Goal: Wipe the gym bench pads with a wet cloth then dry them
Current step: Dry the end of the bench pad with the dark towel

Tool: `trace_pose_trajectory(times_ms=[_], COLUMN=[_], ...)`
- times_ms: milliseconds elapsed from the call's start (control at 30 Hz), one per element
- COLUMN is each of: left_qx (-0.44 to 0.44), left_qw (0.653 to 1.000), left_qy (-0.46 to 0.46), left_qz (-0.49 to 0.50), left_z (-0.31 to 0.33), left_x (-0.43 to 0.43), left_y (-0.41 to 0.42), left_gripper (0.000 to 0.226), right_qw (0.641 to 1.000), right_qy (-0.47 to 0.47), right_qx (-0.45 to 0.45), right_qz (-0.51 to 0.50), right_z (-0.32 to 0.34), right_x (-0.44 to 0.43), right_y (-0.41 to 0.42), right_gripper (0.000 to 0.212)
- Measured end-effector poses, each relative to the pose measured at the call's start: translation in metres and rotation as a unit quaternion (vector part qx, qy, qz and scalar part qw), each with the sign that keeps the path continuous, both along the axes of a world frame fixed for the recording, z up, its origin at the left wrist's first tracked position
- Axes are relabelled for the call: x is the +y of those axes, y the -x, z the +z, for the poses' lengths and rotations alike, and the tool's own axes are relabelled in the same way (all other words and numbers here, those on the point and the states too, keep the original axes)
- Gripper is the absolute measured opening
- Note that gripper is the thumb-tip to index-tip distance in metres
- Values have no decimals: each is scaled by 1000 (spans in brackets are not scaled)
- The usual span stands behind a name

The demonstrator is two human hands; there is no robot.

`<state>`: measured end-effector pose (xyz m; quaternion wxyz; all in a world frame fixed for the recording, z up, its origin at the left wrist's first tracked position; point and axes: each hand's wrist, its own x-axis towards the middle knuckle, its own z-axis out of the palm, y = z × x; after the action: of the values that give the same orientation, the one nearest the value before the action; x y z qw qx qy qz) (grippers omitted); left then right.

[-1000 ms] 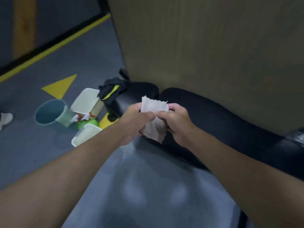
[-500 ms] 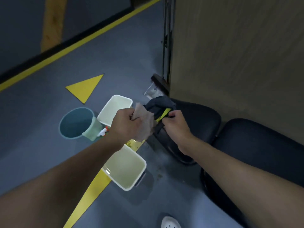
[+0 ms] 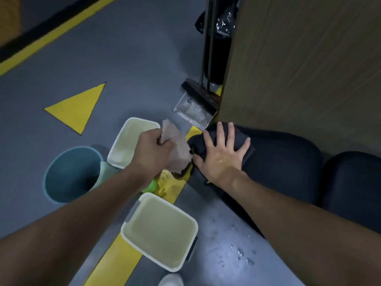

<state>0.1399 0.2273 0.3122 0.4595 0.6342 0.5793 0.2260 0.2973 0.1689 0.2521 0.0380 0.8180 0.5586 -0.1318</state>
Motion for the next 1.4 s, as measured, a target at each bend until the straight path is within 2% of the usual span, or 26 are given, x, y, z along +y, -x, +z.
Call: trace_pose_trajectory(times_ms=[100, 233, 333, 400, 433, 500, 533, 600, 667, 767, 900, 1000, 1067, 1133, 1200, 1267, 1400], left_qx=[-27, -47, -65, -79, -84, -56, -22, 36, 53, 68, 83, 102, 153, 240, 306, 348, 350], left_qw=[999, 993, 985, 979, 977, 977, 977, 975, 973, 966, 960, 954, 938, 898, 836, 785, 771], left_qy=[26, 70, 100, 117, 123, 120, 107, 75, 52, 18, 5, 14, -6, -116, -222, -270, -263], left_qz=[-28, -80, -126, -148, -154, -167, -182, -206, -220, -250, -267, -283, -312, -351, -397, -436, -463], left_z=[-9, -13, -12, -11, -12, -22, -28, -40, -49, -53, -55, -52, -51, -57, -65, -69, -76], left_x=[17, 33, 40, 45, 46, 51, 52, 52, 53, 49, 45, 44, 39, 32, 27, 22, 13], left_y=[-12, -37, -56, -68, -74, -84, -87, -91, -92, -94, -97, -99, -98, -95, -95, -94, -92], left_gripper=[11, 8, 9, 13, 17, 22, 21, 21, 28, 30, 31, 38, 54, 79, 77, 72, 78], right_qw=[997, 996, 997, 999, 993, 966, 964, 974, 980, 981, 986, 994, 994, 994, 994, 994, 994], right_qy=[-41, -50, -45, -35, -32, -50, -50, -39, -54, -92, -81, -79, -88, -94, -101, -98, -67], right_qx=[-49, -46, -50, -11, 32, 101, 90, 18, -19, -13, -1, -50, -55, -41, -37, -31, -3], right_qz=[39, 52, 48, -38, -112, -231, -246, -221, -189, -168, -142, -65, -39, -30, -25, -31, -87], right_z=[-15, -11, -3, 7, 11, 12, 8, -6, -15, -17, -14, -14, -18, -19, -21, -22, -19], right_x=[-14, -30, -46, -52, -50, -37, -31, -24, -21, -19, -21, -47, -64, -70, -63, -53, -26], right_y=[-16, -41, -63, -66, -61, -47, -41, -39, -51, -74, -84, -74, -70, -76, -87, -98, -116], right_gripper=[72, 70, 82, 98, 97, 80, 72, 63, 60, 68, 70, 69, 69, 71, 72, 72, 70])
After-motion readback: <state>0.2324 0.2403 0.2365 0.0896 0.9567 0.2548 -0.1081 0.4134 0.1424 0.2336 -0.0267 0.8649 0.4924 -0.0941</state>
